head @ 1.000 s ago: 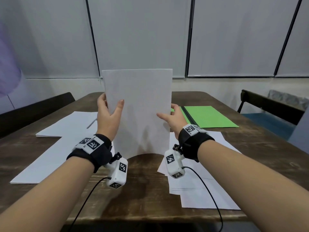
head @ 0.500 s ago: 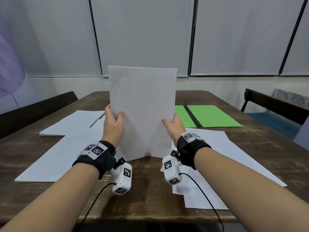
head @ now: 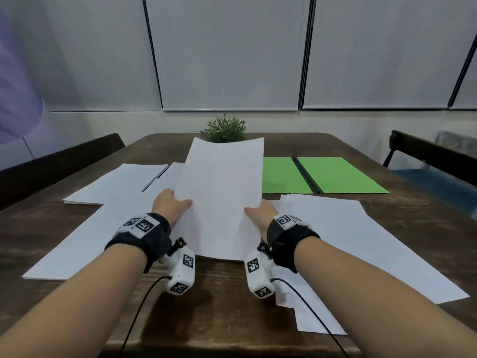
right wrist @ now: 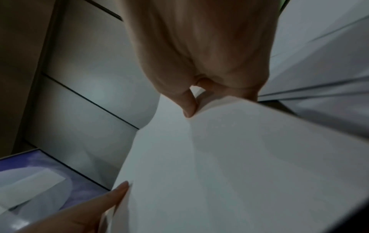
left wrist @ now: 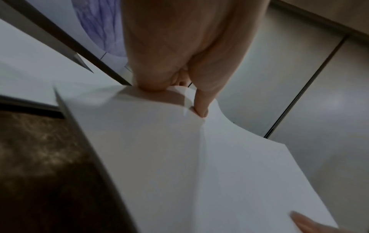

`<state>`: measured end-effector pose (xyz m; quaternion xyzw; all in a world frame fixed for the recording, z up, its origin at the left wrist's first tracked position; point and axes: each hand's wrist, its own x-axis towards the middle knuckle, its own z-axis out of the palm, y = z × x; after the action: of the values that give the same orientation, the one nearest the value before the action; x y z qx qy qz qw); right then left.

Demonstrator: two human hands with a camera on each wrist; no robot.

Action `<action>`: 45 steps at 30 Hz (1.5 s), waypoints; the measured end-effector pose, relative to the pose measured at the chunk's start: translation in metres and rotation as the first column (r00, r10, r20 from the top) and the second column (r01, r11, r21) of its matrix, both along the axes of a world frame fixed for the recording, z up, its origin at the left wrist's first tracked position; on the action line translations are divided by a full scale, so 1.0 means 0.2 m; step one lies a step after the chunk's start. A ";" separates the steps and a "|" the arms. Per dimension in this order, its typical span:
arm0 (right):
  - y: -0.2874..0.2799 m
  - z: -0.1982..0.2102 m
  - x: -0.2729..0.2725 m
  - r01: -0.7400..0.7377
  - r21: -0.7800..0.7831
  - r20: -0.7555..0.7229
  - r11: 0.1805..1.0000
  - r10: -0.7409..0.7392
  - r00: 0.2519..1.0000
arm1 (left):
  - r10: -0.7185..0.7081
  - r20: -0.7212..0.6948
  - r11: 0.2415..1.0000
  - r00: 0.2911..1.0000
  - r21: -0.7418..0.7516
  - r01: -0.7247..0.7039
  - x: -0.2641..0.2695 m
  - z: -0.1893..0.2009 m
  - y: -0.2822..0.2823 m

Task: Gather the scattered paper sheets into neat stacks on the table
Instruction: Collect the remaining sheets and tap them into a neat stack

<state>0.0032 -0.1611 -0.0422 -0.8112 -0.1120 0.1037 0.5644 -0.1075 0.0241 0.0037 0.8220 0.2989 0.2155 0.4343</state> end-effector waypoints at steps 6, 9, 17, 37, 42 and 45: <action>0.05 0.04 -0.08 -0.157 -0.298 -0.189 0.942 0.103 0.977 | 0.035 -0.198 0.999 0.980 0.013 -0.033 0.01 -0.08 0.04; 0.04 0.09 -0.17 -0.240 -0.667 -0.080 0.706 0.252 0.964 | 0.006 -0.369 0.997 0.929 0.071 0.021 0.03 -0.11 0.06; -0.23 0.17 -0.01 -0.176 -0.619 -0.123 0.765 0.127 0.984 | -0.161 -0.255 0.985 0.953 0.025 0.173 0.11 -0.02 -0.16; -1.10 0.09 0.13 0.036 -0.765 -0.086 0.644 -0.157 0.984 | -0.434 -0.330 0.891 0.839 -0.298 0.343 0.35 -0.18 -1.05; -1.12 0.04 0.19 0.084 -0.748 -0.062 0.659 -0.195 0.979 | -0.417 -0.436 0.902 0.797 -0.088 0.424 0.35 -0.19 -1.08; -1.16 -0.04 0.26 0.066 -0.734 -0.069 0.676 -0.171 0.983 | -0.425 -0.347 0.902 0.836 -0.086 0.423 0.37 -0.21 -1.07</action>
<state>0.0561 -0.3935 -0.0499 -0.9654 0.0287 0.1559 0.2072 -0.0330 -0.1901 -0.0391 0.8915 0.1843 -0.0399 0.4120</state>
